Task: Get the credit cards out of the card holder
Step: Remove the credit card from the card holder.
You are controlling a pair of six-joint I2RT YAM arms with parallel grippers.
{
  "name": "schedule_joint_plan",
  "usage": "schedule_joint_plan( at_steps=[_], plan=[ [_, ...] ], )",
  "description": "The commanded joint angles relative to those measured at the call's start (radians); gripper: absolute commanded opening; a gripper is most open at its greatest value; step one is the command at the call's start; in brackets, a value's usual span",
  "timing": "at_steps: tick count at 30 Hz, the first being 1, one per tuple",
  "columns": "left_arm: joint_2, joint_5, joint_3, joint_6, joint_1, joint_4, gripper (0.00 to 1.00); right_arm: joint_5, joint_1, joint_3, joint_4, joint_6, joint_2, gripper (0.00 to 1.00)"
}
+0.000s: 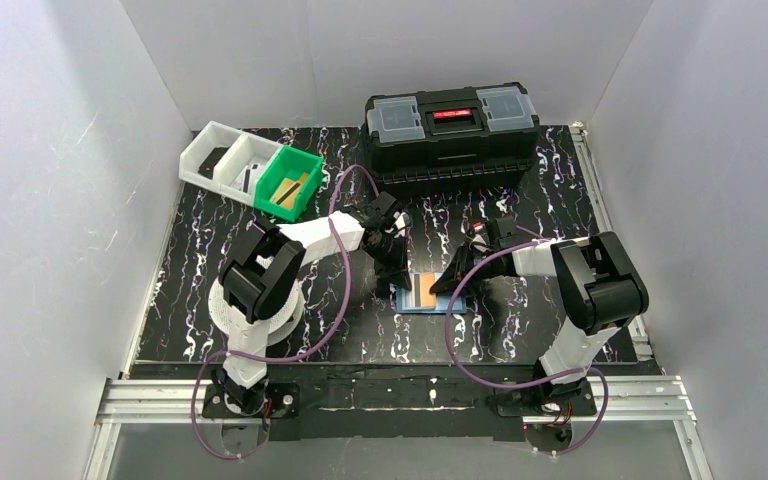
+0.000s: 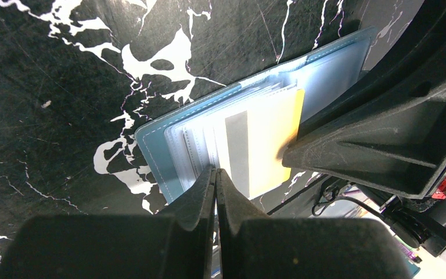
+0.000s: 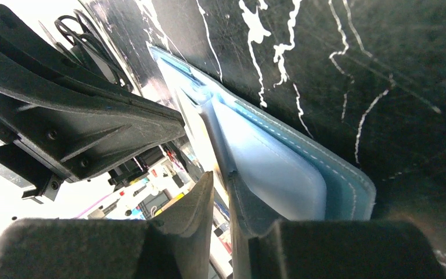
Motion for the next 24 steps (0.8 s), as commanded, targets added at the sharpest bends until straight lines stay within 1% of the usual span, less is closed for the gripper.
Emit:
schedule_joint_plan(
  at_steps=[1, 3, 8, 14, 24],
  plan=[
    [0.015, -0.078, -0.030, 0.039, 0.000, -0.087, 0.00, -0.039, -0.004, -0.022, 0.036, 0.017, 0.002, 0.22],
    [0.018, -0.076, -0.027, 0.037, 0.000, -0.088, 0.00, -0.040, -0.004, -0.025, 0.037, 0.016, 0.005, 0.21],
    [0.029, -0.081, -0.024, 0.031, -0.002, -0.089, 0.00, -0.027, -0.004, -0.034, 0.037, 0.017, 0.000, 0.11],
    [0.053, -0.109, -0.005, 0.030, -0.001, -0.136, 0.00, 0.037, -0.006, -0.047, -0.001, -0.007, -0.052, 0.05],
    [0.076, -0.133, 0.012, 0.035, 0.001, -0.173, 0.00, 0.133, -0.009, -0.047, -0.109, -0.057, -0.130, 0.04]
  ],
)
